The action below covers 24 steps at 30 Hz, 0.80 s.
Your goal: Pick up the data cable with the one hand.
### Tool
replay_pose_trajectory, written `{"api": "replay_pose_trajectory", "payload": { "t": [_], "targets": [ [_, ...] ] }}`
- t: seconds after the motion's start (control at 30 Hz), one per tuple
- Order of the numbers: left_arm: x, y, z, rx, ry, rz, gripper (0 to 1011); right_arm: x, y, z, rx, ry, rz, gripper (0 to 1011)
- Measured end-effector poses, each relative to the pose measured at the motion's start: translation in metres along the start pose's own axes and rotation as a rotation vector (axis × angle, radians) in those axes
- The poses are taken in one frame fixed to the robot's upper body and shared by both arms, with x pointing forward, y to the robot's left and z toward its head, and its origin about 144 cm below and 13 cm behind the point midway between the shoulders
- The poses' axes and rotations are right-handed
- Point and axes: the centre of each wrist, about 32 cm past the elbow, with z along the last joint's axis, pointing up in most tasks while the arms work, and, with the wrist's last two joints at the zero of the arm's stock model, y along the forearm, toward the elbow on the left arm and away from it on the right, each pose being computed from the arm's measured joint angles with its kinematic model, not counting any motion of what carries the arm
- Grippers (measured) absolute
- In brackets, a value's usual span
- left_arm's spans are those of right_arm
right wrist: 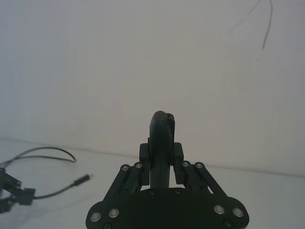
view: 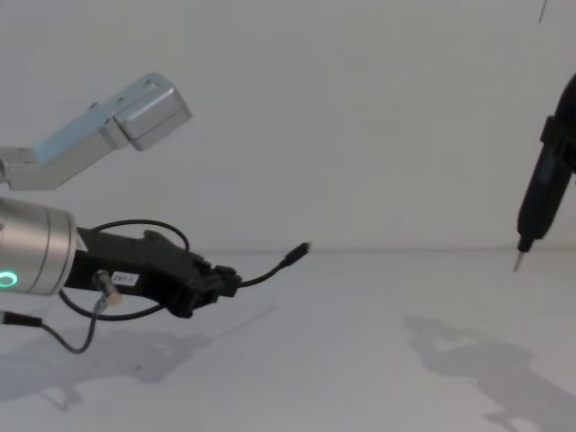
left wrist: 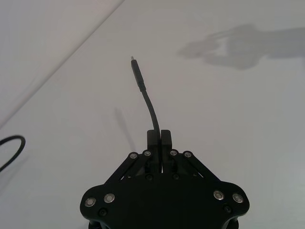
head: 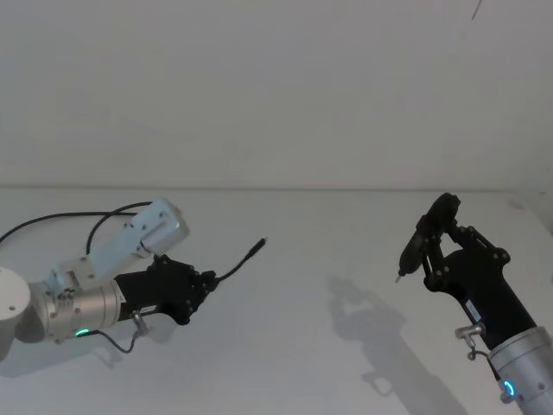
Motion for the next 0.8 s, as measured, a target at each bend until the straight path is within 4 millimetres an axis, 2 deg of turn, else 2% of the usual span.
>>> {"api": "replay_pose_trajectory", "payload": {
  "t": [0.8],
  "targets": [
    [0.0,-0.021,0.024,-0.157,-0.12,-0.293,39,0.014,0.038,-0.008,0.08,0.136,0.142,279]
  ]
}}
